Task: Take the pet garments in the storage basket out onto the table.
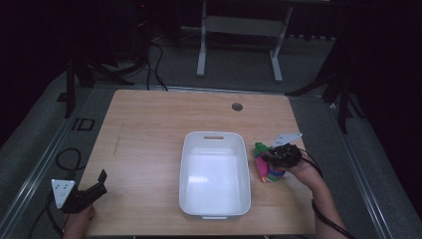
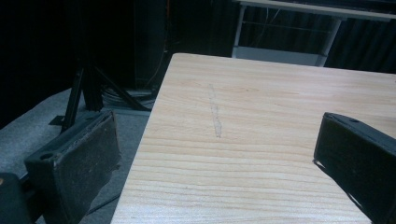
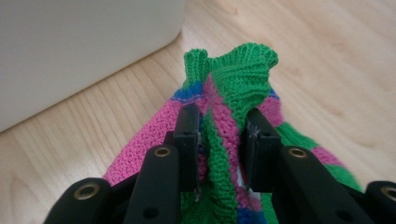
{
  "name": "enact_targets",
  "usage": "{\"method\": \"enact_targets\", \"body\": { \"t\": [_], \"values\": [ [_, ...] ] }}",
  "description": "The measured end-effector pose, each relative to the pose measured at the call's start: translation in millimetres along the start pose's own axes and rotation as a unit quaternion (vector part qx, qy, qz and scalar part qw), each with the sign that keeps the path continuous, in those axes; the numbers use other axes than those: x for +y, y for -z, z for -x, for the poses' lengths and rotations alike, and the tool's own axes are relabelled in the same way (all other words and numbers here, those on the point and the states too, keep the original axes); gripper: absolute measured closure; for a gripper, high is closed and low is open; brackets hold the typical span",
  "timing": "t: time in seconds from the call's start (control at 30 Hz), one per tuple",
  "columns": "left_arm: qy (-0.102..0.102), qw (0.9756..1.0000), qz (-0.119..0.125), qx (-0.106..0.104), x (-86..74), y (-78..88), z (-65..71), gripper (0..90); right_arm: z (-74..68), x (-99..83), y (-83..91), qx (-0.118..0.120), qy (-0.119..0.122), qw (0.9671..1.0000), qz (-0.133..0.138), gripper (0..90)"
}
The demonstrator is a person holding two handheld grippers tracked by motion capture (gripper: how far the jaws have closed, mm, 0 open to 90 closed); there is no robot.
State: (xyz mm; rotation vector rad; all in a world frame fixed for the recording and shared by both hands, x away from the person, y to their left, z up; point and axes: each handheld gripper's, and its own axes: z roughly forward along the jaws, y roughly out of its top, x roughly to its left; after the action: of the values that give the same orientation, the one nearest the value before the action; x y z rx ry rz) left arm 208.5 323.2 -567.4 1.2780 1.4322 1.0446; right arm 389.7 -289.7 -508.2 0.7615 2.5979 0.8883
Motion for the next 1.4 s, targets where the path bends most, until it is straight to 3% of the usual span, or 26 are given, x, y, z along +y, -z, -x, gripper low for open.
{"method": "enact_targets", "body": {
  "t": [0.3,0.43,0.5,0.57,0.6,0.7,0.8,0.83,0.97,1.13,1.27,1.37,1.4],
  "values": [
    [0.0,1.0,0.001,-0.001,-0.1,0.2,0.3,1.0,-8.2,-11.3,-29.9,0.004,-0.021,0.9997,-0.011,69.6],
    [0.0,1.0,0.001,-0.002,-0.1,0.2,0.3,0.9,-8.3,-12.6,-31.4,0.004,-0.029,0.9996,-0.005,68.6],
    [0.0,1.0,0.002,-0.002,-0.1,0.2,0.4,0.9,-8.3,-13.1,-31.1,0.004,-0.03,0.9995,-0.005,64.3],
    [0.0,1.0,0.001,-0.001,-0.1,0.4,0.2,0.9,-8.1,-12.1,-29.9,0.012,-0.034,0.9993,-0.009,52.9],
    [0.001,1.0,0.002,-0.001,-0.1,0.4,0.2,0.9,-9.6,-10.7,-27.9,0.007,-0.028,0.9996,-0.007,46.2],
    [0.0,1.0,0.001,-0.001,-0.1,0.4,0.2,0.9,-11.1,-7.3,-19.2,0.013,-0.023,0.9997,0.003,37.7],
    [0.001,1.0,0.001,-0.001,0.0,0.4,0.0,0.9,-10.6,-3.6,-6.0,0.004,-0.019,0.9997,0.015,30.8],
    [0.001,1.0,0.001,-0.001,0.0,0.4,0.0,0.9,-10.0,-2.6,-1.1,-0.003,-0.022,0.9996,0.02,27.3],
    [0.001,1.0,0.001,-0.001,0.0,0.4,0.1,0.9,-5.2,-2.2,18.9,0.005,-0.034,0.9981,0.051,13.1],
    [0.001,1.0,0.001,-0.001,0.0,0.4,0.0,0.9,-3.4,-9.6,37.8,-0.013,-0.045,0.9965,0.07,12.9],
    [0.001,1.0,0.001,-0.001,0.0,0.5,-0.1,0.9,0.7,-21.2,47.3,-0.045,-0.077,0.9919,0.091,13.1],
    [0.001,1.0,0.0,-0.001,0.0,0.5,-0.3,0.9,4.7,-36.3,54.7,-0.079,-0.105,0.9833,0.126,13.3],
    [0.001,1.0,0.0,-0.001,0.0,0.5,-0.2,1.0,5.1,-38.5,55.6,-0.081,-0.109,0.9822,0.13,13.3]
  ]
}}
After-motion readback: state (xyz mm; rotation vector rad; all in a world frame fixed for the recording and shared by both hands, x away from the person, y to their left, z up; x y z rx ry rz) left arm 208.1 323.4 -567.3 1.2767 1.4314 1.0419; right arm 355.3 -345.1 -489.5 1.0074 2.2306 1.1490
